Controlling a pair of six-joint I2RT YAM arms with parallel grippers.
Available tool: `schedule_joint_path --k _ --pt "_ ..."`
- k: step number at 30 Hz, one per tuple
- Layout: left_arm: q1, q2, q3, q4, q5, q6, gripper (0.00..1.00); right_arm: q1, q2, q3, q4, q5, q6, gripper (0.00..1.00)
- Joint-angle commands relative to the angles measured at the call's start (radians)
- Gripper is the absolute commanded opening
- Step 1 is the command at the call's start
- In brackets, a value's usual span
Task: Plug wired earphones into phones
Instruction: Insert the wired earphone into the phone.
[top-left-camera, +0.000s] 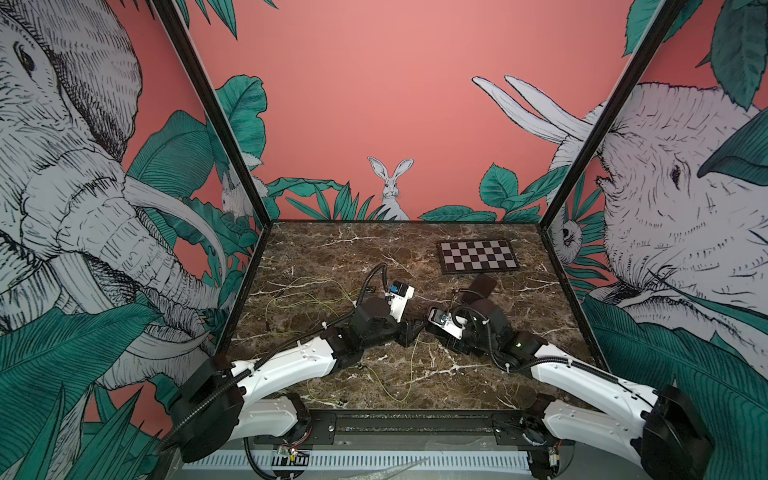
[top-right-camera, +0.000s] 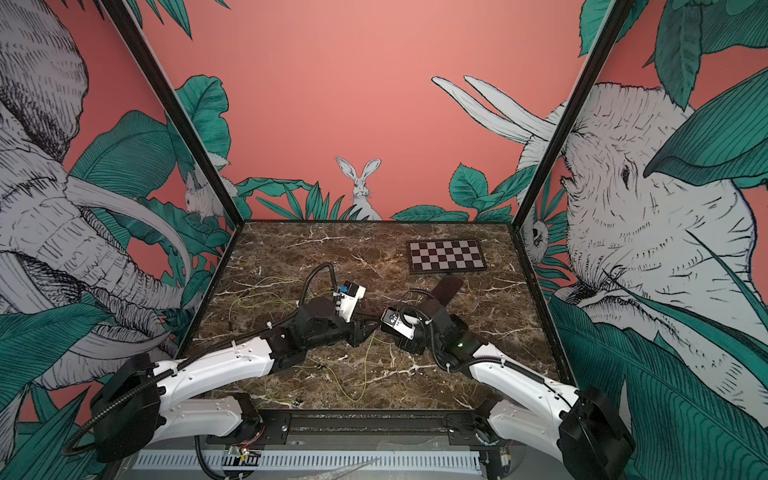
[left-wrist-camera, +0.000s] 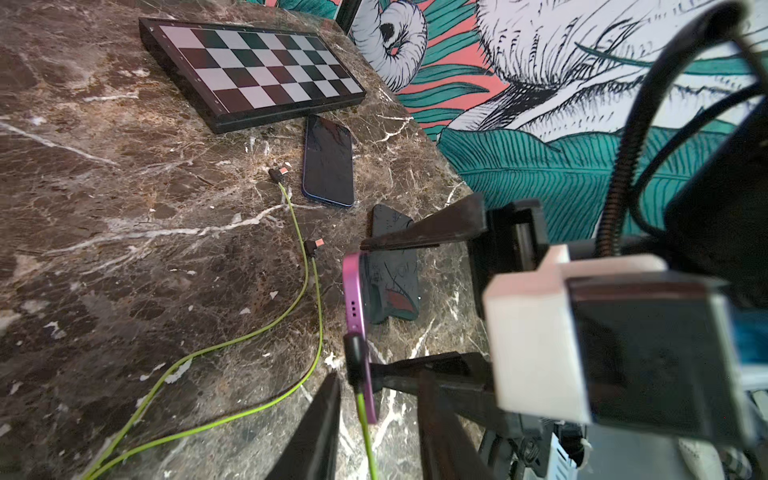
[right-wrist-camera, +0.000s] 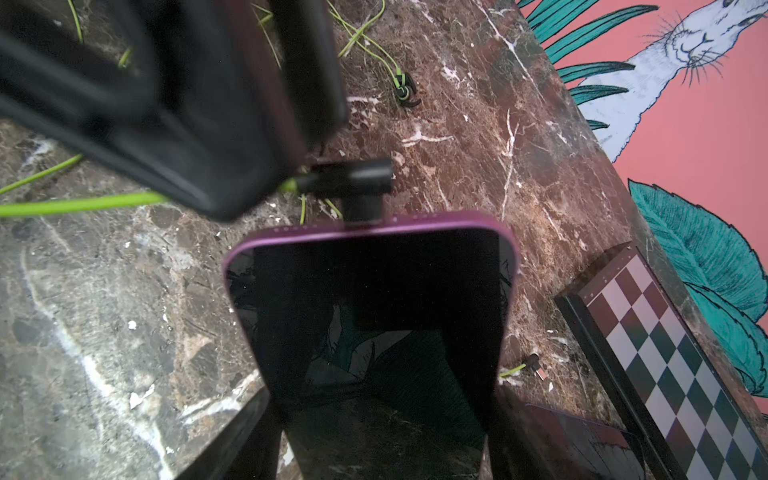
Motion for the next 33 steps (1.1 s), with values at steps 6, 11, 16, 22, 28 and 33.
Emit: schedule_joint_path --k 6,11,16,22,28,33 --pt "-0.006 -0.060 -0.003 -0.035 -0.076 0.017 0.29 0.006 -0.010 0.048 0.050 -0.031 -0.007 0.61" --pt "-0.006 -0.017 0.018 -0.020 -0.038 0.016 0.20 0.005 -0.011 0.046 0.053 -0.045 -0.007 0.61" --pt "-0.005 0.024 0.034 -0.002 -0.013 0.011 0.18 0.005 -0.009 0.046 0.058 -0.051 -0.007 0.61" --pt "-0.006 0.056 0.042 0.014 -0.003 0.004 0.16 0.006 -0.011 0.043 0.057 -0.061 -0.010 0.60" --pt "-0.006 0.090 0.045 0.051 0.025 -0.023 0.15 0.005 -0.002 0.045 0.042 -0.065 -0.010 0.59" --pt "-0.006 0.103 0.040 0.063 0.042 -0.036 0.16 0.005 -0.009 0.046 0.021 -0.058 -0.010 0.59"
